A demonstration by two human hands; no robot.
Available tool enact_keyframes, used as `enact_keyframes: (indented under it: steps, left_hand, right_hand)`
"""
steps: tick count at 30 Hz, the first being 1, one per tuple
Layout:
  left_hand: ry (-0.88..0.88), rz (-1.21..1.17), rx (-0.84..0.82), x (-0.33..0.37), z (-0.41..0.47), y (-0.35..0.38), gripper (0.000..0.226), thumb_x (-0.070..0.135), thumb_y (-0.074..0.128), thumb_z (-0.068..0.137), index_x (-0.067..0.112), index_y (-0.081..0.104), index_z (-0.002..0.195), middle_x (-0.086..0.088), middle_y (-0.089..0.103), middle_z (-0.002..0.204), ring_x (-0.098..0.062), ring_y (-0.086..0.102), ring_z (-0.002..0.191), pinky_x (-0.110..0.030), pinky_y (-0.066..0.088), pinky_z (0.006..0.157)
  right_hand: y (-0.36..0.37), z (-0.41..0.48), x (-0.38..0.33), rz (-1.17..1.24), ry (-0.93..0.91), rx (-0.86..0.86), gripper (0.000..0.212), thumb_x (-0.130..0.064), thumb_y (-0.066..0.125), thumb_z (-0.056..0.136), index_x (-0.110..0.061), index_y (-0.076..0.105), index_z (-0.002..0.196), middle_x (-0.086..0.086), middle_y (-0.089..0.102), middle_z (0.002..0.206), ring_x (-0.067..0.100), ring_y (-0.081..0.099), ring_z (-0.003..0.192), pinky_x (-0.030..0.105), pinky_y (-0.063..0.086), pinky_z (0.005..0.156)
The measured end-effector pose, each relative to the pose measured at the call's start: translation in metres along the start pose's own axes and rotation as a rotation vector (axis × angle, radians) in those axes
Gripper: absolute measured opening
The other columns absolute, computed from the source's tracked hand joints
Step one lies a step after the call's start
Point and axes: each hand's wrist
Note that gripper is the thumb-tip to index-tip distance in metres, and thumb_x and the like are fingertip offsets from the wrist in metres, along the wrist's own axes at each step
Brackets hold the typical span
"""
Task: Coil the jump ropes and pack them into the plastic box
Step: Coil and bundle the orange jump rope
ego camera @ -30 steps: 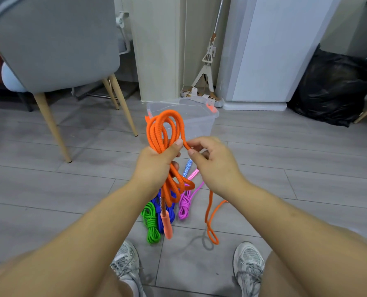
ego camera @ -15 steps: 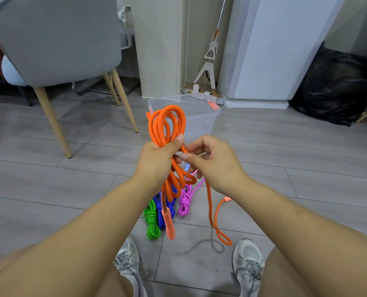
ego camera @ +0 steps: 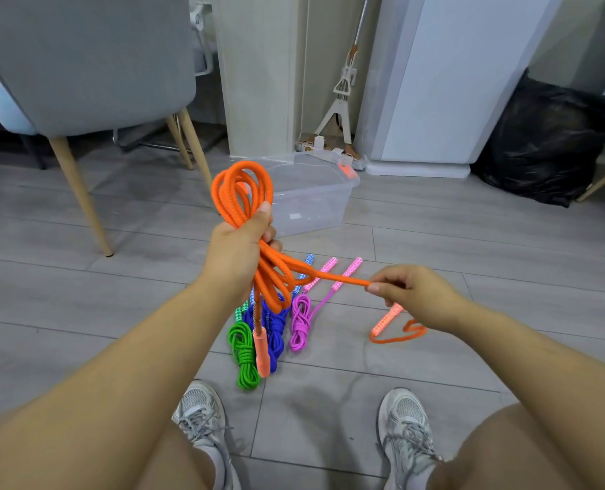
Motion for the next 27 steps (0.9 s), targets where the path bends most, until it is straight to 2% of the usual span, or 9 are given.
enact_keyframes:
  steps: [2,4,6,9,12,14,18,23,27]
  left_hand:
    - [0.006,-0.005,0.006,0.003,0.0,0.001,0.024,0.022,0.053,0.095,0.015,0.046,0.073,0.004,0.04,0.049,-0.011,0.041,0.04,-0.02,0.035,0.046]
    - [0.018,0.004,0.008,0.004,0.0,0.001,0.026,0.018,0.054,0.094,0.016,0.045,0.07,0.003,0.037,0.05,-0.011,0.038,0.041,-0.017,0.034,0.042]
    - [0.031,0.053,0.008,0.003,0.0,0.0,0.03,0.015,0.056,0.093,0.017,0.043,0.066,0.001,0.034,0.054,-0.013,0.034,0.045,-0.017,0.033,0.041]
    - [0.041,0.185,0.011,-0.001,0.001,0.0,0.03,0.015,0.06,0.09,0.019,0.043,0.066,-0.002,0.032,0.06,-0.014,0.031,0.049,-0.018,0.031,0.043]
    - [0.064,0.339,0.017,-0.006,-0.001,0.0,0.029,0.019,0.063,0.088,0.018,0.044,0.067,-0.003,0.034,0.057,-0.011,0.032,0.043,-0.02,0.029,0.044]
    - [0.067,0.434,-0.005,-0.009,-0.004,0.003,0.031,0.02,0.062,0.089,0.016,0.043,0.064,-0.005,0.036,0.055,-0.009,0.033,0.037,-0.019,0.03,0.042]
    - [0.027,0.537,-0.072,-0.016,-0.013,0.012,0.03,0.02,0.058,0.092,0.01,0.051,0.064,-0.007,0.05,0.059,-0.002,0.046,0.033,-0.013,0.038,0.037]
    - [0.007,0.463,-0.148,-0.025,-0.014,0.018,0.025,0.018,0.058,0.092,0.007,0.058,0.069,-0.007,0.06,0.061,-0.016,0.055,0.049,-0.024,0.048,0.05]
    - [-0.047,0.393,-0.125,-0.025,-0.011,0.017,0.027,0.022,0.055,0.093,0.008,0.062,0.07,-0.001,0.06,0.048,-0.013,0.058,0.042,-0.023,0.05,0.045]
  right_hand:
    - [-0.006,-0.002,0.017,-0.017,0.083,-0.013,0.017,-0.034,0.055,0.092,-0.022,0.068,0.09,-0.005,0.056,0.068,0.015,0.052,0.07,0.037,0.053,0.067]
    - [-0.009,-0.004,0.027,-0.025,0.126,-0.012,0.016,-0.033,0.053,0.093,-0.024,0.067,0.094,-0.003,0.058,0.07,0.019,0.055,0.072,0.043,0.056,0.064]
    - [-0.009,-0.006,0.031,-0.082,0.123,0.005,0.014,-0.031,0.051,0.094,-0.025,0.063,0.096,-0.004,0.061,0.071,0.019,0.056,0.073,0.036,0.052,0.066]
    - [-0.007,-0.007,0.026,-0.154,0.103,0.044,0.011,-0.03,0.05,0.094,-0.026,0.057,0.087,-0.006,0.062,0.073,0.015,0.055,0.072,0.025,0.041,0.062]
    - [-0.008,-0.01,0.005,-0.191,0.012,0.078,0.014,-0.028,0.05,0.095,-0.024,0.059,0.085,-0.005,0.06,0.074,0.004,0.049,0.06,0.015,0.036,0.051]
    - [-0.006,-0.014,-0.014,-0.117,-0.084,0.077,0.014,-0.026,0.052,0.094,-0.026,0.06,0.083,-0.008,0.056,0.068,0.0,0.049,0.057,0.011,0.038,0.051]
    - [0.004,-0.016,-0.045,-0.008,-0.222,0.04,0.014,-0.026,0.054,0.092,-0.022,0.065,0.085,-0.01,0.054,0.065,0.001,0.051,0.065,0.014,0.038,0.06]
    - [0.014,-0.003,-0.07,0.106,-0.292,0.058,0.015,-0.021,0.054,0.093,-0.021,0.066,0.084,-0.011,0.056,0.065,0.001,0.051,0.064,0.014,0.039,0.063]
    - [0.017,0.006,-0.08,0.151,-0.304,0.099,0.014,-0.019,0.054,0.093,-0.017,0.066,0.085,-0.004,0.058,0.068,0.005,0.052,0.064,0.02,0.042,0.067]
Point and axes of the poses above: each hand's wrist, its own z-axis towards the middle knuckle, its own y-axis out of the palm, x = y × z
